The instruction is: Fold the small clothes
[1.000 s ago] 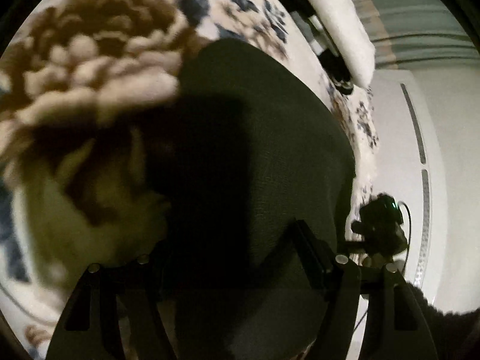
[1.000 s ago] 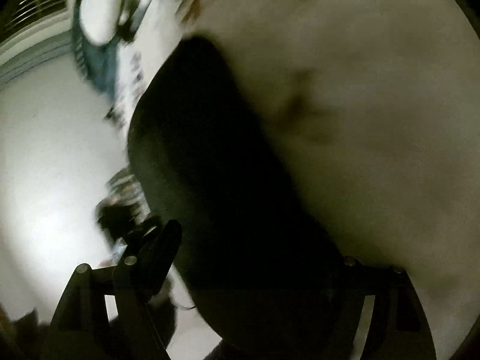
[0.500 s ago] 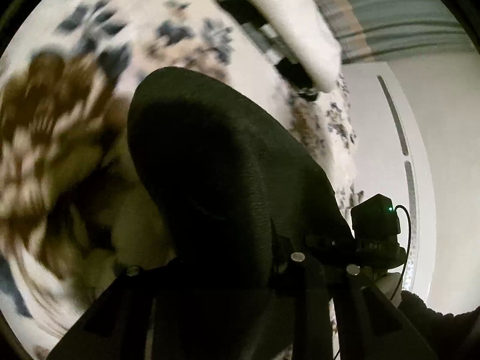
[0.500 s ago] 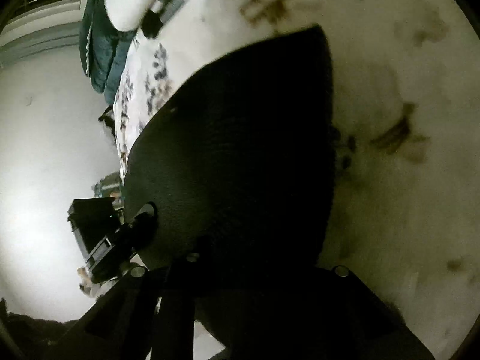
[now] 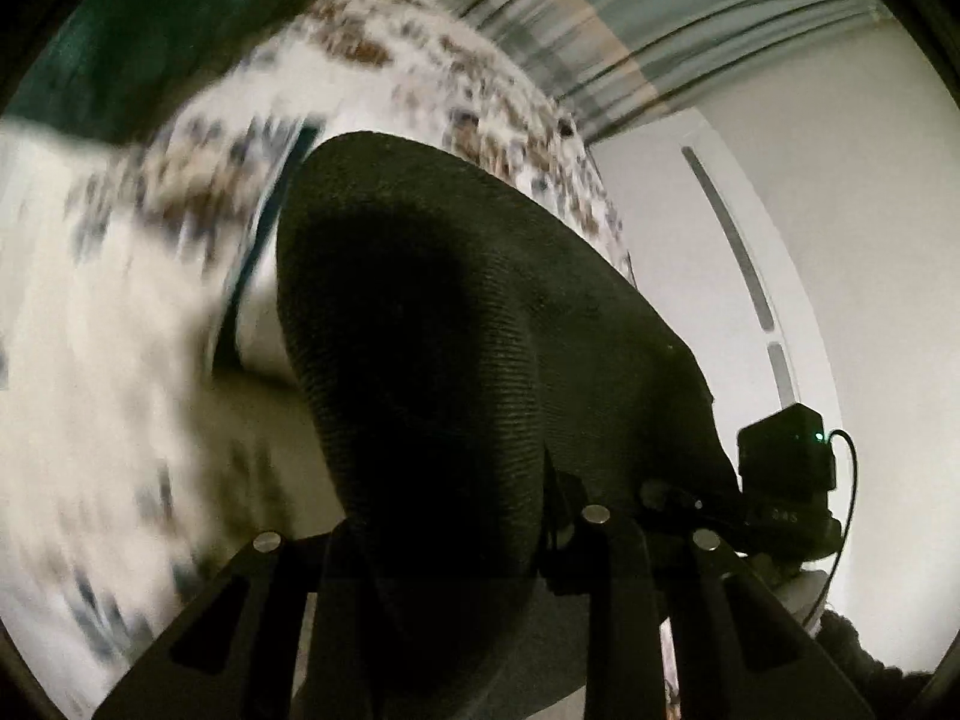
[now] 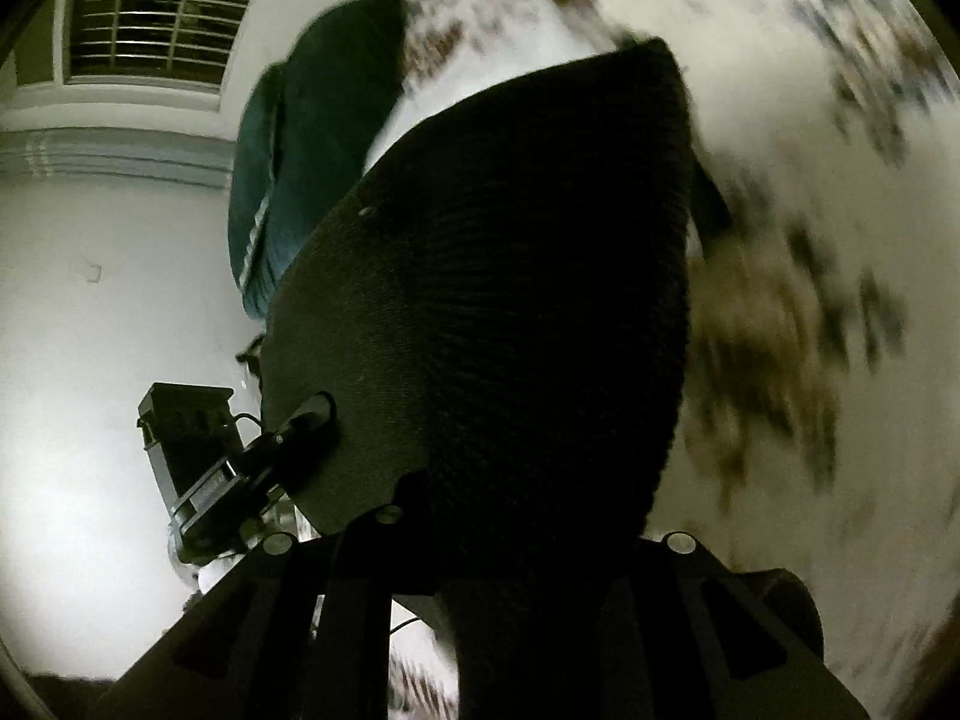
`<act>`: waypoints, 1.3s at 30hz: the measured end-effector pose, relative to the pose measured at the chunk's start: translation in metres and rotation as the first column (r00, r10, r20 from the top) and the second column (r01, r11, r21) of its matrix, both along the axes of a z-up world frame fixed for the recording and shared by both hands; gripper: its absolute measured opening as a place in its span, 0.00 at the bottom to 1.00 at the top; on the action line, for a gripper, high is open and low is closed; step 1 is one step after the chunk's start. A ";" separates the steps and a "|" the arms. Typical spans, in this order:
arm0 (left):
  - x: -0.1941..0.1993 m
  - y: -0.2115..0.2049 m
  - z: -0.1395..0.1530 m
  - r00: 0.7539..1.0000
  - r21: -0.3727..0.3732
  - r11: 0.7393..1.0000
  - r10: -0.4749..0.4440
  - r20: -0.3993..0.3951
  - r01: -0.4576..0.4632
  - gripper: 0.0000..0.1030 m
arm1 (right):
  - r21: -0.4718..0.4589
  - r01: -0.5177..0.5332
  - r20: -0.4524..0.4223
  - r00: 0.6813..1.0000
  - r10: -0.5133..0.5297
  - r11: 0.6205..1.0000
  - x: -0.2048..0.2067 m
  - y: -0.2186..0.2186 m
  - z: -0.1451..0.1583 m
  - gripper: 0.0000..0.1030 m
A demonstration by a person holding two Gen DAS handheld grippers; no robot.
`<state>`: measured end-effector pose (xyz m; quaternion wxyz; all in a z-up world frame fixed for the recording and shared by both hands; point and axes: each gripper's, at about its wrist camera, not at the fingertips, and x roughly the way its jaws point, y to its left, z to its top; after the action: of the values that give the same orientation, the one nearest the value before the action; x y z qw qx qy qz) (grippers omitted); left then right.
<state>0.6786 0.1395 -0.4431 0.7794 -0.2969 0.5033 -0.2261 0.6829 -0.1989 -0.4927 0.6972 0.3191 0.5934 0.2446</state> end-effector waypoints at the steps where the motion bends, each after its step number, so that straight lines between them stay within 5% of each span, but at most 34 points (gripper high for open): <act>1: 0.017 0.001 0.002 1.000 0.010 1.000 0.001 0.007 -0.001 0.22 | 0.001 0.005 0.012 1.000 -0.005 1.000 0.017 0.002 0.004 0.16; 5: 0.092 0.009 -0.002 1.000 0.044 0.999 0.009 0.019 -0.010 0.23 | -0.010 0.028 0.041 0.999 -0.028 1.000 0.102 0.009 0.008 0.16; 9: 0.157 0.010 -0.036 1.000 0.124 0.992 0.001 -0.028 0.003 0.25 | -0.054 0.048 0.029 0.999 -0.046 0.997 0.161 0.018 -0.010 0.16; 14: 0.183 0.010 -0.055 0.998 0.239 0.970 -0.023 -0.066 0.038 0.36 | -0.167 0.044 0.012 0.999 -0.043 0.985 0.206 0.049 -0.038 0.18; 16: 0.184 0.006 -0.051 0.998 0.304 0.952 -0.024 -0.062 0.042 0.41 | -0.217 0.049 0.014 0.999 -0.047 0.975 0.205 0.049 -0.036 0.23; 18: 0.182 -0.001 -0.046 0.999 0.380 0.924 -0.016 -0.052 0.035 0.47 | -0.331 0.062 0.032 0.998 -0.055 0.941 0.201 0.054 -0.033 0.63; 21: 0.175 -0.012 -0.040 1.000 0.472 0.881 0.013 -0.014 -0.005 0.58 | -0.516 0.117 0.122 0.991 -0.062 0.849 0.193 0.060 -0.016 0.97; 24: 0.160 -0.024 -0.033 0.999 0.532 0.846 0.037 0.030 -0.047 0.77 | -0.662 0.182 0.197 0.978 -0.065 0.727 0.173 0.068 0.003 1.00; 25: 0.157 -0.027 -0.032 0.999 0.533 0.845 0.035 0.029 -0.045 0.97 | -0.690 0.199 0.217 0.974 -0.063 0.696 0.164 0.068 0.008 1.00; 30: 0.133 -0.037 -0.016 0.995 0.592 0.800 0.072 0.065 -0.096 1.00 | -0.795 0.258 0.292 0.956 -0.026 0.548 0.119 0.073 0.031 1.00; 39: 0.054 -0.058 0.059 0.981 0.687 0.703 0.093 0.169 -0.185 1.00 | -0.787 0.294 0.328 0.944 -0.035 0.542 0.030 0.061 0.096 1.00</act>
<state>0.7325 0.0816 -0.3839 0.8776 -0.0031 0.4788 0.0228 0.7127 -0.1379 -0.3962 0.8593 -0.0277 0.5030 -0.0882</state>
